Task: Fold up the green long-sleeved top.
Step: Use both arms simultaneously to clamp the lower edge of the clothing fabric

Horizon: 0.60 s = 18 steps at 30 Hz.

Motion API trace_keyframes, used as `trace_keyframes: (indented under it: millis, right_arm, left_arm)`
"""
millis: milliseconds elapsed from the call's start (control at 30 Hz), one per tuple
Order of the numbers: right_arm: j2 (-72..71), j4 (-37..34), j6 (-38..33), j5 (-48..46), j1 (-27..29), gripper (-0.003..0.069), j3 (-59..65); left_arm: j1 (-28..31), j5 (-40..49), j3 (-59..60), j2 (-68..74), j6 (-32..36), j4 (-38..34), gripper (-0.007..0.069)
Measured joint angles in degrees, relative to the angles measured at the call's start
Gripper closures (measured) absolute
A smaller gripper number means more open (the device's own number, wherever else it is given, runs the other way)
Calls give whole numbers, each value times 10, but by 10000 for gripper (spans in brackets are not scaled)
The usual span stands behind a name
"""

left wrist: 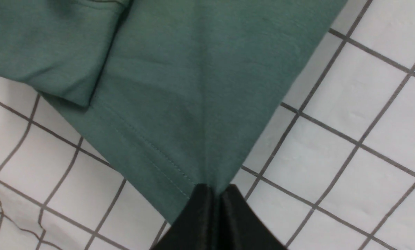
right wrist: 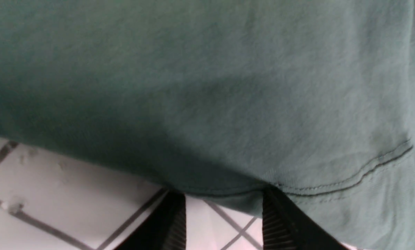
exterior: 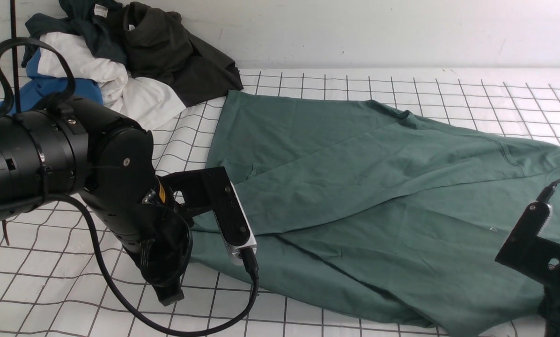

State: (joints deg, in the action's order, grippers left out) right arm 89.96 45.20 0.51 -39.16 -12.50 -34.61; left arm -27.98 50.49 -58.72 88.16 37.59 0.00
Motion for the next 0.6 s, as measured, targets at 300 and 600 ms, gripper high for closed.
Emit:
trace_keyframes:
  millis: [300,600]
  right_arm:
    - [0,116,-5,48,0,366,1]
    - [-11,117,6,47,0,648,1]
  left_arm:
    - [0,-13,0,0,11,-58,629]
    - [0,-16,0,-7,8,-75,629]
